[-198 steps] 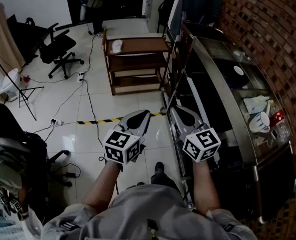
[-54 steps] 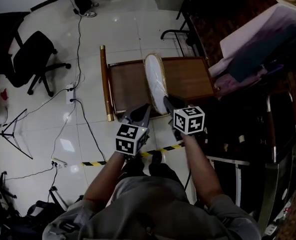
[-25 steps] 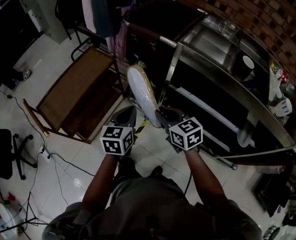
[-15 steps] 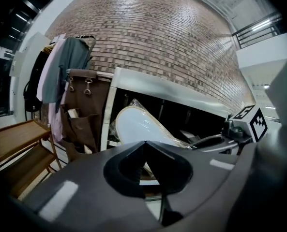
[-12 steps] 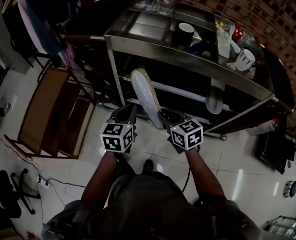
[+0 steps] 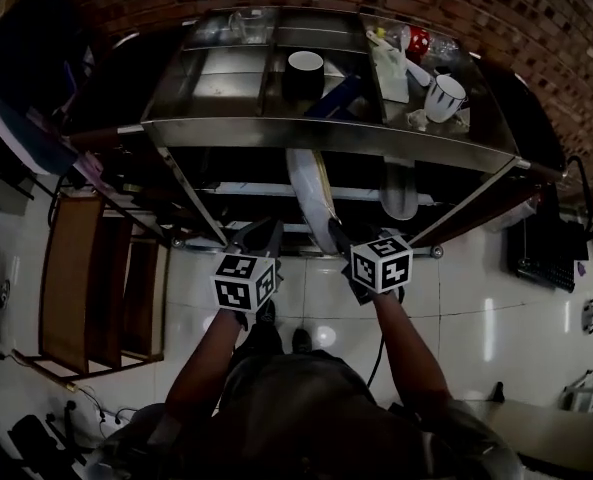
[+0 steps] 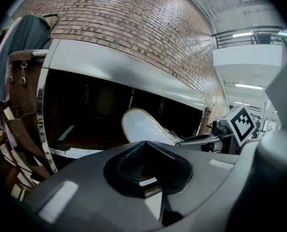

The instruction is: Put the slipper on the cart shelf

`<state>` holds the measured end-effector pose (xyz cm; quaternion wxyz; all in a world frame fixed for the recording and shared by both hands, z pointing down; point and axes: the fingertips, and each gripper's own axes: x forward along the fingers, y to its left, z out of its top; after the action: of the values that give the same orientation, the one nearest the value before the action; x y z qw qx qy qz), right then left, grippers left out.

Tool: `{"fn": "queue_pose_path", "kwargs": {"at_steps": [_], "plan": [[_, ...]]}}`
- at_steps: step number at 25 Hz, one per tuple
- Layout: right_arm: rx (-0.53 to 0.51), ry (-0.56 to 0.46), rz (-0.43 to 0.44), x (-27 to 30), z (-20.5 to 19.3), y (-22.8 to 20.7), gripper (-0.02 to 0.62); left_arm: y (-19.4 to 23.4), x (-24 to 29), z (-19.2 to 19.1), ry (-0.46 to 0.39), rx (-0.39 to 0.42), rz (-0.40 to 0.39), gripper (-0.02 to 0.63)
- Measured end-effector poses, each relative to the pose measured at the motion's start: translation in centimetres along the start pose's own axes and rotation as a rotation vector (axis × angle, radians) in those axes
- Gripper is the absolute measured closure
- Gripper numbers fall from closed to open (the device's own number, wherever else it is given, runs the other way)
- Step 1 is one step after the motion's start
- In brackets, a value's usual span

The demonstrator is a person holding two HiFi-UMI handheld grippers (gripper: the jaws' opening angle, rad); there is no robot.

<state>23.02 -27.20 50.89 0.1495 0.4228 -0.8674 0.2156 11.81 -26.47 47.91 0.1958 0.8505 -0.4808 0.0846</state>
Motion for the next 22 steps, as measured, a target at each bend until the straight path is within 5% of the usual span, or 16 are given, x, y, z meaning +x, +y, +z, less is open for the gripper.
{"fn": "queue_pose_path", "kwargs": {"at_steps": [14, 22], "plan": [[0.207, -0.083, -0.257, 7.5, 3.7, -7.6, 0.545, 2.9, 8.0, 1.5, 0.098, 0.059, -0.234, 0.598], [0.211, -0.078, -0.329, 9.4, 3.3, -10.7, 0.536, 4.1, 10.1, 2.3, 0.105, 0.068, -0.231, 0.598]]}}
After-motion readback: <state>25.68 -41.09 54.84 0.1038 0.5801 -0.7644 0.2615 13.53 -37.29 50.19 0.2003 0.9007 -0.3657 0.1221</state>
